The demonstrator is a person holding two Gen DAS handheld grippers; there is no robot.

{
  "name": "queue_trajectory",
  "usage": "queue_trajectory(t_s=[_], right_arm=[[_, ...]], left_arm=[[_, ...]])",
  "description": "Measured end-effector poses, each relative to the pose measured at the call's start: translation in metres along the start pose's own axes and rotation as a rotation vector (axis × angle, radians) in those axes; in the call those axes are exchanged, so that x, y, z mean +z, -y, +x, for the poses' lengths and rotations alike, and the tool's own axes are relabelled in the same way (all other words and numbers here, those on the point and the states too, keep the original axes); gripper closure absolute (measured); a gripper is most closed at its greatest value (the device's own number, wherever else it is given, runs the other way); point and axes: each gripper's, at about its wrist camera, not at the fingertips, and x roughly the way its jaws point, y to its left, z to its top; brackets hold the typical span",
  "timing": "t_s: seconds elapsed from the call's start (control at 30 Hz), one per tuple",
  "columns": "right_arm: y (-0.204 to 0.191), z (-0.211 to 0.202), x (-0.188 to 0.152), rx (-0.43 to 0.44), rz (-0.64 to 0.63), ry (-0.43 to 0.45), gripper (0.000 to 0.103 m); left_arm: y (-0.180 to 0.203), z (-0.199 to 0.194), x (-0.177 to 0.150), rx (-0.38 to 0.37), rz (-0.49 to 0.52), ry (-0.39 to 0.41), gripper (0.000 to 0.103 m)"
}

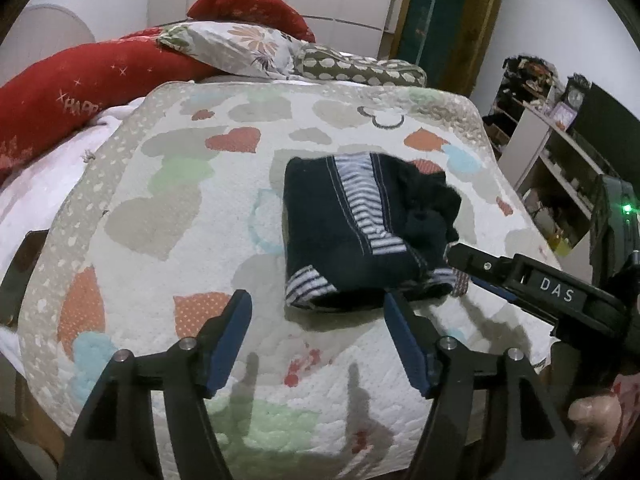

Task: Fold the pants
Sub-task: 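Withdraw the right gripper from the folded navy pants bundle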

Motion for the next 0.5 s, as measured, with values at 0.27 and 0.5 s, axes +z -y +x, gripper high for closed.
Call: queue_trajectory(t_s=[0.27,0.5], right_arm=[[0.011,-0.003,-0.009,-0.129,-0.001,0.012,0.043],[-0.005,0.001,-0.014,-0.142,-0.049,0.005,0.043]], left_arm=[[-0.002,0.004,-0.010,0.029,0.022,-0.005,0.035],[-0.009,-0.001,-0.011,0.072,0.015,0.008,0.035]])
